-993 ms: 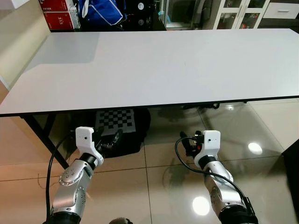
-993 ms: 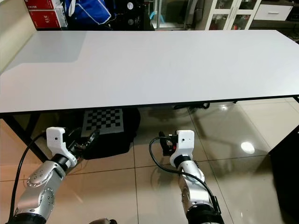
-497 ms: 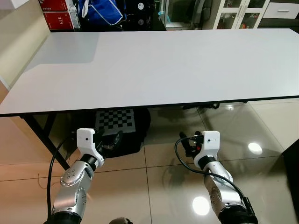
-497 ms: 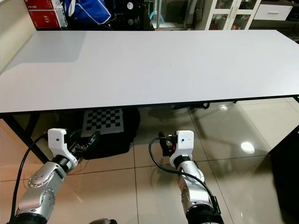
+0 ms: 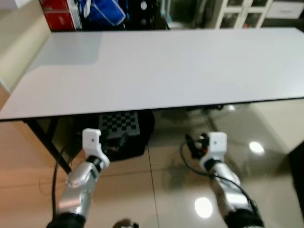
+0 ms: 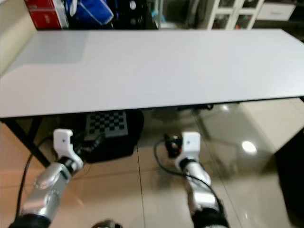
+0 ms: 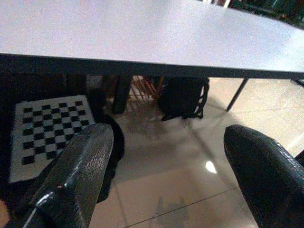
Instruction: Setting the table
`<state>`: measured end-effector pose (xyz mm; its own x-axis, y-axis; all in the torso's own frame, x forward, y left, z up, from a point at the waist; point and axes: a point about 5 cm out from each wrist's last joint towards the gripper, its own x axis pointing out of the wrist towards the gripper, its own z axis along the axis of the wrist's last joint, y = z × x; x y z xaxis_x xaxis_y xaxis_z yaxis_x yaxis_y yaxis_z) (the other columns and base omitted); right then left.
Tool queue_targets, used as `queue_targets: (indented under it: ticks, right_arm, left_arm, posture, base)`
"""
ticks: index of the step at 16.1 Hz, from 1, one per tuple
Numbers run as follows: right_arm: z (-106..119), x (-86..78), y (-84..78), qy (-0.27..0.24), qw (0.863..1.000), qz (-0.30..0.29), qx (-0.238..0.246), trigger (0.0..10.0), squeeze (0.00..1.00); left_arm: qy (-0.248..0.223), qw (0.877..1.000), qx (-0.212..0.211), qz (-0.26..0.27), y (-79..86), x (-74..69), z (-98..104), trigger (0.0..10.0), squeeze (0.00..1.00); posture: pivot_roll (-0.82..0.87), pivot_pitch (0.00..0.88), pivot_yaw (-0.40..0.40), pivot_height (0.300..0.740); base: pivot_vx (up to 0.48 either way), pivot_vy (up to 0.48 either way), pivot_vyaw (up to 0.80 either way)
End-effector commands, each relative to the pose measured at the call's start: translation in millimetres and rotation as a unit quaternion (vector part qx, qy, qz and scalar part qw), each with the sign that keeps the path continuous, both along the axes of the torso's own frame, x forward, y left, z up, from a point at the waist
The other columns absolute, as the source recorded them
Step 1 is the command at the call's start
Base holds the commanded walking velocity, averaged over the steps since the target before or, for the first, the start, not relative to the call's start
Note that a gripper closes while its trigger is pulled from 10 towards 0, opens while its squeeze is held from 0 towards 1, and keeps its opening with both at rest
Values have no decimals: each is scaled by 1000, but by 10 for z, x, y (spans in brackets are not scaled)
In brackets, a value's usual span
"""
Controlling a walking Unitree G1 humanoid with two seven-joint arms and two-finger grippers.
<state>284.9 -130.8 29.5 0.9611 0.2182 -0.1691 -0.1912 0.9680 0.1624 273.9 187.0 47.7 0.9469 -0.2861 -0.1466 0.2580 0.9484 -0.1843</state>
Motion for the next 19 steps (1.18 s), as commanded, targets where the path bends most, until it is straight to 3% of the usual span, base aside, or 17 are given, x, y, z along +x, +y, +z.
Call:
queue_targets:
  ticks: [1,8,10,19]
  right_arm:
    - [-23,-13,-47,6,1000,-2,-5,10000,0]
    - [-34,-26,-28,8,1000,-1,-3,10000,0]
    - [-39,-36,-28,9,1000,-2,-3,10000,0]
    - [-47,-48,9,10,1000,-4,1,10000,0]
  left_arm:
    - [2,1000,-1,-4,-41,27,8,10000,0]
    - [4,1000,0,-1,-46,57,17,10000,0]
    - [-12,999,34,9,-25,57,46,10000,0]
    - [-8,999,36,13,-18,130,85,10000,0]
  posture:
    - [14,0,22,740]
    - [10,0,25,740]
    - [9,0,27,740]
    - [18,0,47,740]
  base:
    - [0,480,0]
    - [0,480,0]
    - [0,0,0]
    - [0,0,0]
